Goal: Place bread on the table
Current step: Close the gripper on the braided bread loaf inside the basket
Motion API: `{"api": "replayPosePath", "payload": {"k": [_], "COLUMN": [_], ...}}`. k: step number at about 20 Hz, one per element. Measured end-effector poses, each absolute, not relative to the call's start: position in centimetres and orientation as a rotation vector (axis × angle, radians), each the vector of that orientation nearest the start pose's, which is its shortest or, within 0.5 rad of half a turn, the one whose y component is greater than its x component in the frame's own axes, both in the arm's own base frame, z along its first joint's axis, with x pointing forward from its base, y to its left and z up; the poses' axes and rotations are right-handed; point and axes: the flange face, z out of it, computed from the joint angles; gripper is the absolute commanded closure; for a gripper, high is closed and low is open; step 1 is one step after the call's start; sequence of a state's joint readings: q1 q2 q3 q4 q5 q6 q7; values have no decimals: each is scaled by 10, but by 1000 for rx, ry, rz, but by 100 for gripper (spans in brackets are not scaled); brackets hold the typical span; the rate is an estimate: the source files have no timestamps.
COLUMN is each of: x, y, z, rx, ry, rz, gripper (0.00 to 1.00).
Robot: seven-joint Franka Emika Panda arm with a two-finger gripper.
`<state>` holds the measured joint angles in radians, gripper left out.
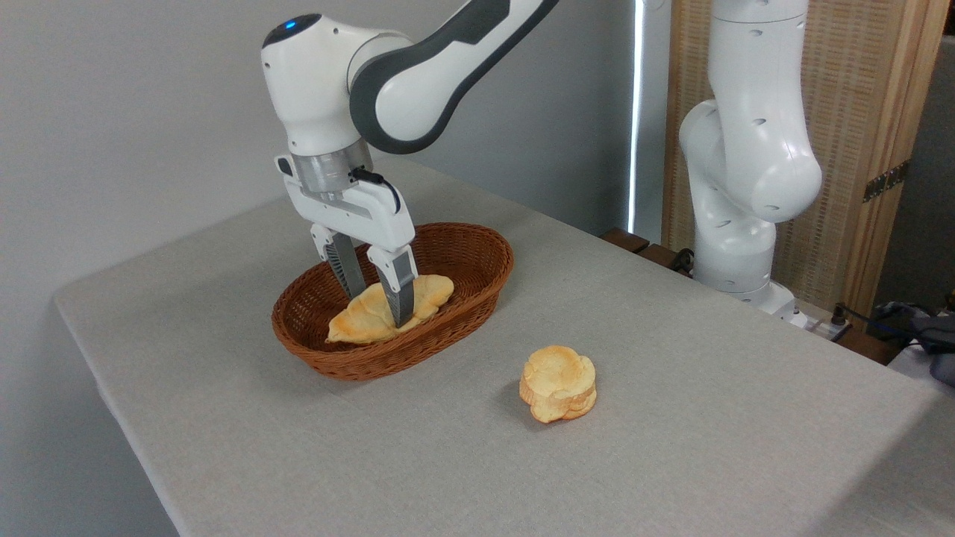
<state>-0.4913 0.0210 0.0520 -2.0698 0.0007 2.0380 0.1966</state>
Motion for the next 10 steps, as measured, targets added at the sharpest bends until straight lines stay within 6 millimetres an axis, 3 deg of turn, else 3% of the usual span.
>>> {"api": "replayPosePath", "payload": {"k": [3, 4, 6, 7, 10], "x": [494, 494, 494, 494, 494], "y": [-236, -236, -236, -236, -235], "z": [408, 408, 408, 408, 409], "rx": [-2947, -2946, -2946, -2946, -2946], "ry": [1000, 1000, 1000, 1000, 1000], "rz": [102, 102, 101, 101, 99], "gripper": [3, 22, 69, 81, 86]}}
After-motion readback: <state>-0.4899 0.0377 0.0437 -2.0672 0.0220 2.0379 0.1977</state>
